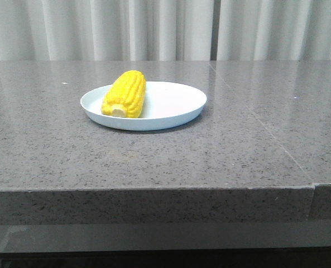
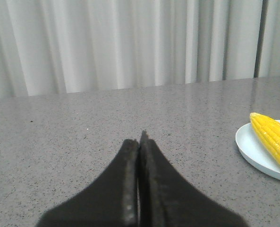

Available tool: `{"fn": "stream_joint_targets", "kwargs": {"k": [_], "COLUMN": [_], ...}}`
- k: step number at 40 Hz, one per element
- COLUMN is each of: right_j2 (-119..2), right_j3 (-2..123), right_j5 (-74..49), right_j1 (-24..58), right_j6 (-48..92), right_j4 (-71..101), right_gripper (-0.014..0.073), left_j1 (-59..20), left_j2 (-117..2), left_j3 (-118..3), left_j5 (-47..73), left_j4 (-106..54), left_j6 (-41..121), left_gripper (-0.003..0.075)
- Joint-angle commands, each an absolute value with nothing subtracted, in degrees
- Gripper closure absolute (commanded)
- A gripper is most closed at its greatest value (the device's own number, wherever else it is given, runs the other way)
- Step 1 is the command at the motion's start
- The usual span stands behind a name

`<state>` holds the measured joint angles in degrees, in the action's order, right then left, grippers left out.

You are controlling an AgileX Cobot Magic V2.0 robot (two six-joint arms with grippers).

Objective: Place corn on plate with both arms

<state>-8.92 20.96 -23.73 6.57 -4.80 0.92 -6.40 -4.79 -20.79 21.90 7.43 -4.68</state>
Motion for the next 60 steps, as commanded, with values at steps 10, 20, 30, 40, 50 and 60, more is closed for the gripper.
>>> {"fn": "stream_joint_targets", "kwargs": {"k": [10, 20, 30, 40, 50, 60], "right_j2": [-9.4, -9.4, -9.4, -9.4, -9.4, -9.4], "right_j3": [22.2, 22.2, 22.2, 22.2, 22.2, 22.2], "right_j5": [-19.2, -19.2, -19.2, -19.2, -19.2, -19.4], "right_j1": [6.1, 6.1, 6.1, 6.1, 6.1, 6.1], "right_j6": [-4.2, -4.2, -4.2, -4.2, -4.2, -4.2], "right_j4": [0.4, 0.4, 0.4, 0.4, 0.4, 0.4], "right_gripper": [0.0685, 0.0685, 0.0685, 0.0685, 0.0685, 0.0685], "left_j1": [-6.8, -6.8, -6.8, -5.5, -1.2, -0.6], "left_j2": [-5.4, -5.4, -5.4, -2.8, 1.2, 1.5], "left_j3": [-22.3, -22.3, -22.3, -17.6, -7.7, 0.6], "left_j5": [17.5, 17.5, 17.5, 13.3, 8.0, 2.2], "left_j4": [7.5, 7.5, 7.5, 6.7, 3.3, 3.1], "left_j6": [-4.7, -4.7, -4.7, -4.7, -4.7, -4.7], "left_gripper": [0.0741, 0.0741, 0.0741, 0.0741, 0.0741, 0.0741]}}
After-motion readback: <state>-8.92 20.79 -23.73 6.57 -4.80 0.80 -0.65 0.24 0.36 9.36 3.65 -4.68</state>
